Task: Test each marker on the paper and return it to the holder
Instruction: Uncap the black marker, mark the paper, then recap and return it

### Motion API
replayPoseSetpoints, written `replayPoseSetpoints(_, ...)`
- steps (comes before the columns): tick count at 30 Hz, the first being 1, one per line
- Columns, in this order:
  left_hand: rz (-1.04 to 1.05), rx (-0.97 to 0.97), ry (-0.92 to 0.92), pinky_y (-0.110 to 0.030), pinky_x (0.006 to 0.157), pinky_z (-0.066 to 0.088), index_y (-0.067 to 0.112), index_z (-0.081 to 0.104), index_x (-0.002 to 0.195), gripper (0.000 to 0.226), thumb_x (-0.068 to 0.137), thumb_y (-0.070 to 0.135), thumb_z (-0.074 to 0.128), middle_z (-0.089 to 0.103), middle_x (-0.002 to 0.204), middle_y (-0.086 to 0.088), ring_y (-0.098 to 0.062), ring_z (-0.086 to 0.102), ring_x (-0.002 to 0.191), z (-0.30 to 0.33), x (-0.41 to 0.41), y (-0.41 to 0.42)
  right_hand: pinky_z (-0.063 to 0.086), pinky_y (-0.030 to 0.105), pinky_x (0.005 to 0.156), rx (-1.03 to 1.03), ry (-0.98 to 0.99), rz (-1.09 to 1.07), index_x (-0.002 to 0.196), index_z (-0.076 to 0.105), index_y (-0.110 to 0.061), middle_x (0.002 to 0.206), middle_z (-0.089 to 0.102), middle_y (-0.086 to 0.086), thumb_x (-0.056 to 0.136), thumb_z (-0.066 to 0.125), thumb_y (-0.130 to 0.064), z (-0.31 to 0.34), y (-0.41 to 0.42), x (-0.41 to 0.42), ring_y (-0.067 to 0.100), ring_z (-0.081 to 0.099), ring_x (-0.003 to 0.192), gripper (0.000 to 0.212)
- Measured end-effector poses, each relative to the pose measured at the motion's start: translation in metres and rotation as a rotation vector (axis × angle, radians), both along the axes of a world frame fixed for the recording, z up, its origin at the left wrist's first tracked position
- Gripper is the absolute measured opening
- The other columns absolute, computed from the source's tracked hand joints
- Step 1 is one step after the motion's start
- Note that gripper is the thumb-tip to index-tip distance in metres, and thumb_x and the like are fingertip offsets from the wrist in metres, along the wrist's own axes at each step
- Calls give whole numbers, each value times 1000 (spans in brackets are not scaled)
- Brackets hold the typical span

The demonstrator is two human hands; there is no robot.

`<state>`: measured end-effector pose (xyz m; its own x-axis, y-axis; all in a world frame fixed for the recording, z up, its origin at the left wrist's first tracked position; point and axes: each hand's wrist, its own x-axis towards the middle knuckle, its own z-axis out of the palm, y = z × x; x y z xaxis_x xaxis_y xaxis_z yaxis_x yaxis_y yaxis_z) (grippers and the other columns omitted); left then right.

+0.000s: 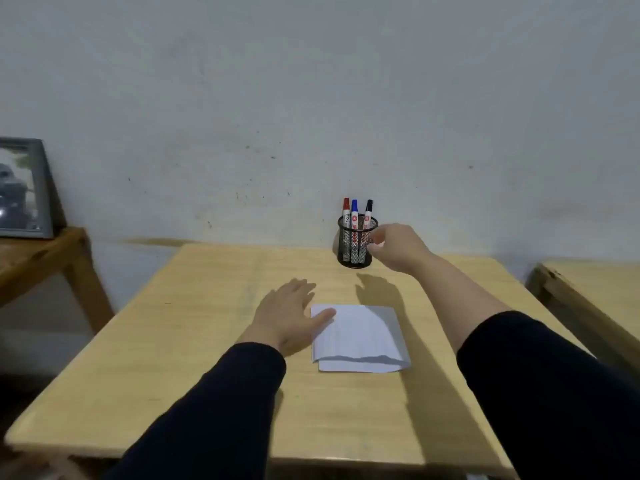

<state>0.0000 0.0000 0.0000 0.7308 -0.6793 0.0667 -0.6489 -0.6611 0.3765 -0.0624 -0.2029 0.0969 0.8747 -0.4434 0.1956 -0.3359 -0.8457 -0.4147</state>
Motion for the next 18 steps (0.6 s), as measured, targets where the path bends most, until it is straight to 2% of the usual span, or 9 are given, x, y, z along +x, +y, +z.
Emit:
replayPoseSetpoints(2,-13,16,5,-42,121,9,29,24,149,81,81,72,37,15,160,9,-10,7,148,-9,6,0,51,35,84,36,-68,-74,108,69,-4,111,70,14,91,52,-15,0,-8,16,30,63,103,27)
replayPoseSetpoints(5,-19,54,-18,-40,121,3,30,20,150,85,79,76,35,11,160,12,-6,5,148,-25,14,1,45,28,71,65,-102,-168,106,69,-6,109,71,14,92,52,-17,-6,-24,45,29,64,98,25)
replayPoseSetpoints(10,-9,17,-59,-37,121,1,35,23,147,93,67,81,24,14,159,16,-1,5,146,-36,21,-2,50,34,82,133,-189,-320,106,69,-1,110,70,15,94,55,-21,-20,-49,82,30,64,102,27)
replayPoseSetpoints(15,0,-1,-74,-35,121,0,36,26,146,79,78,74,39,16,158,18,0,6,146,-35,23,-4,56,37,75,158,-222,-417,86,73,-10,89,72,8,84,64,-44,-32,-56,111,28,67,90,35)
replayPoseSetpoints(18,0,-2,-66,-35,121,1,36,26,145,78,78,73,40,17,158,18,0,7,146,-34,23,-4,53,39,83,75,-153,-477,96,68,-10,101,68,7,84,64,-44,-28,-49,118,29,61,101,37)
